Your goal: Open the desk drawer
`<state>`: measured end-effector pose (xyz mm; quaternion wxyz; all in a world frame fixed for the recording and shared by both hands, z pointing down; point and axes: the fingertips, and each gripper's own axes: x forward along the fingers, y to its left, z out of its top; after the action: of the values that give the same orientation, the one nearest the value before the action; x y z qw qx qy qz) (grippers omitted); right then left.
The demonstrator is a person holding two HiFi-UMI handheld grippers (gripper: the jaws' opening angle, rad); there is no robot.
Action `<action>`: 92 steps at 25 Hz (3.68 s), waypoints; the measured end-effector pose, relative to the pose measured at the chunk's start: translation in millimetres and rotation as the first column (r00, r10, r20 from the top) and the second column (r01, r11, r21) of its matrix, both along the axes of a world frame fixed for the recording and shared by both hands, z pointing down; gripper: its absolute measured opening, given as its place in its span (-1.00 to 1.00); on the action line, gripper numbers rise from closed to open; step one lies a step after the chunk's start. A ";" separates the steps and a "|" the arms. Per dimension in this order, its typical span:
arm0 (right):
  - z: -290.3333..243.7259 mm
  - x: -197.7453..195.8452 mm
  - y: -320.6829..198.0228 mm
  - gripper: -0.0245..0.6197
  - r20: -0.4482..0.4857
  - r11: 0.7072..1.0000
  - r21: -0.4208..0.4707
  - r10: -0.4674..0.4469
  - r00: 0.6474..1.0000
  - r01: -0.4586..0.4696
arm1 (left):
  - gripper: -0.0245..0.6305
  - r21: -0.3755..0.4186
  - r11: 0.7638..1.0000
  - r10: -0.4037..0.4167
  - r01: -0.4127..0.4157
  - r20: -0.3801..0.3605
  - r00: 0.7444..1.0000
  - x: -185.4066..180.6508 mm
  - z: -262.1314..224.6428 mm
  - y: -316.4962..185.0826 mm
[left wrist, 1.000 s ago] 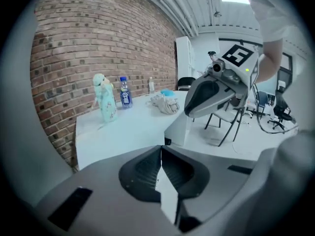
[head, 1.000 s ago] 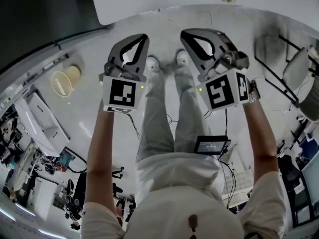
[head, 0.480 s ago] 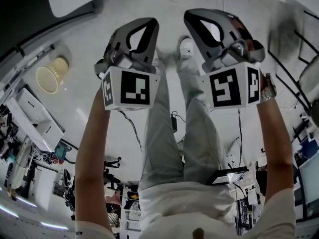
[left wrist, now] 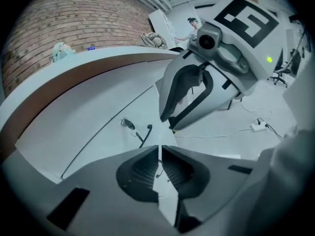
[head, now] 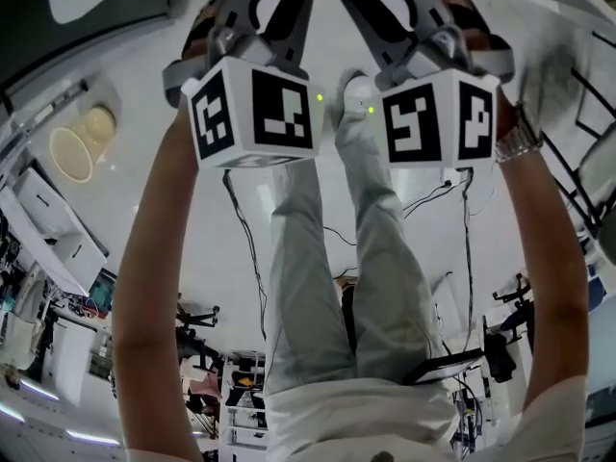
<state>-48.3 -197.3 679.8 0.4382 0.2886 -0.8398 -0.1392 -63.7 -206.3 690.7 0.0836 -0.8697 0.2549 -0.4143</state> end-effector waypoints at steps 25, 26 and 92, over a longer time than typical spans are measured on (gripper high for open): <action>68.3 -5.6 -82.4 -0.56 -0.297 0.997 0.022 -0.069 0.953 0.079 | -0.50 0.111 0.975 0.147 -0.191 0.322 0.935 5.8 52.2 -72.7; 66.0 -4.8 -84.5 -0.61 -0.292 0.997 0.034 -0.060 0.954 0.073 | -0.56 0.121 0.974 0.144 -0.192 0.324 0.935 6.2 49.8 -74.6; 34.7 14.6 14.9 -0.80 -0.016 0.993 -0.082 0.083 0.996 -0.084 | -0.84 -0.032 0.988 -0.154 0.152 -0.092 0.984 -1.5 12.8 13.0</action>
<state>-33.7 -182.4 714.5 0.4603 0.3042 -0.8294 -0.0880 -65.2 -193.3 703.5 0.0286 -0.8671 0.3193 -0.3812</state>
